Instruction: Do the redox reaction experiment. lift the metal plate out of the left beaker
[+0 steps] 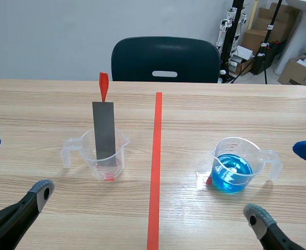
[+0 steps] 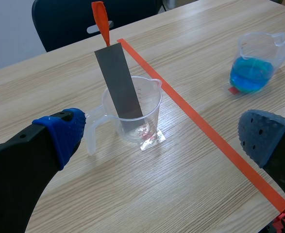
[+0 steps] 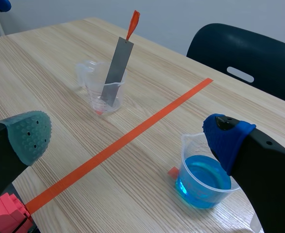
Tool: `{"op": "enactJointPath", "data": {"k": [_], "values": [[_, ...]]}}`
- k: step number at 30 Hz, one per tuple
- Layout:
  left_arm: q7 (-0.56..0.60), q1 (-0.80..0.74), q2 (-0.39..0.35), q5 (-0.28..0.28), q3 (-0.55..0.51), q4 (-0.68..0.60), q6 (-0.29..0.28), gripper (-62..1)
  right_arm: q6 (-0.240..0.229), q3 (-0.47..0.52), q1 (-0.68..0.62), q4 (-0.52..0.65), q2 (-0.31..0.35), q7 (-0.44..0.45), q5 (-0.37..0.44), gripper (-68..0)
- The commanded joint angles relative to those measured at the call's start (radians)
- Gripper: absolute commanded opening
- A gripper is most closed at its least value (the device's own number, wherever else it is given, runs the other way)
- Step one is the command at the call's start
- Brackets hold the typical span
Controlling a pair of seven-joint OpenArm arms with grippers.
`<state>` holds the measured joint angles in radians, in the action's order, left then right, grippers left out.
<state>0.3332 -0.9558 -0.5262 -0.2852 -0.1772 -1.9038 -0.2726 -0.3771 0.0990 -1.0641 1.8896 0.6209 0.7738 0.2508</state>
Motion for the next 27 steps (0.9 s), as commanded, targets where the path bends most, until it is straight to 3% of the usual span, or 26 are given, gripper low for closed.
{"op": "enactJointPath", "data": {"k": [1,27], "values": [[0.014,-0.005,0.008,-0.01,-0.001,-0.008,-0.002,1.4,0.003,0.011,0.003,0.004,0.0,0.014,0.01,0.4],[0.013,-0.005,0.008,-0.01,-0.001,-0.008,-0.002,1.4,0.003,0.011,0.003,0.004,0.0,0.006,-0.018,0.4]]}}
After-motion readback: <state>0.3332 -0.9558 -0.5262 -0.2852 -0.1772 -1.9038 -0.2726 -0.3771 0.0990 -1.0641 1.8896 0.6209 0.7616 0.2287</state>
